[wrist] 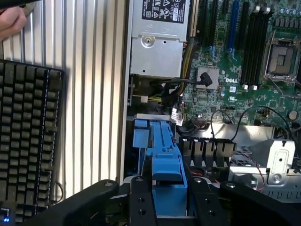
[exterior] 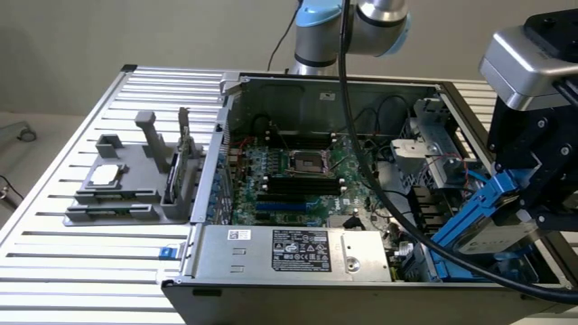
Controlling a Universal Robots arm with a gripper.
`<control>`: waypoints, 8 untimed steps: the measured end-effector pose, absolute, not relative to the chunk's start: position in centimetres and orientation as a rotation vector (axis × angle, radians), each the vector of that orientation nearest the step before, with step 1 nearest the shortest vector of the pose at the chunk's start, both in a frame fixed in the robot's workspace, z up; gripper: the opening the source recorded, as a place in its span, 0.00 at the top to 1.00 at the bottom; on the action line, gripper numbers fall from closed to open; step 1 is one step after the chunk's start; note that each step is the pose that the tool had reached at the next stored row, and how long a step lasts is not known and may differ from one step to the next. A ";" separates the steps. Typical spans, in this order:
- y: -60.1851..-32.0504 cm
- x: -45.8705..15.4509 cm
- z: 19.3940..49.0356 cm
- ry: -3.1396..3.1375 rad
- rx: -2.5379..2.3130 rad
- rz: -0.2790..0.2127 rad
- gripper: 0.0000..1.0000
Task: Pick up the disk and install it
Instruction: 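Insert the disk into the insertion slot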
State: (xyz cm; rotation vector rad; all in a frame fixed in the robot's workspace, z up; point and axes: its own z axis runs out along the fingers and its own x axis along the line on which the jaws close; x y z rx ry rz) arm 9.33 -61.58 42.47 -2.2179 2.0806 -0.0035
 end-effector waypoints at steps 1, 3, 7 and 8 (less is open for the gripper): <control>-61.6 9.3 42.5 2.080 -2.217 -0.005 0.67; -61.5 9.3 42.5 2.078 -2.215 -0.007 0.67; -61.5 9.3 42.4 2.073 -2.210 -0.008 0.67; -61.4 9.3 42.4 2.073 -2.210 -0.008 0.67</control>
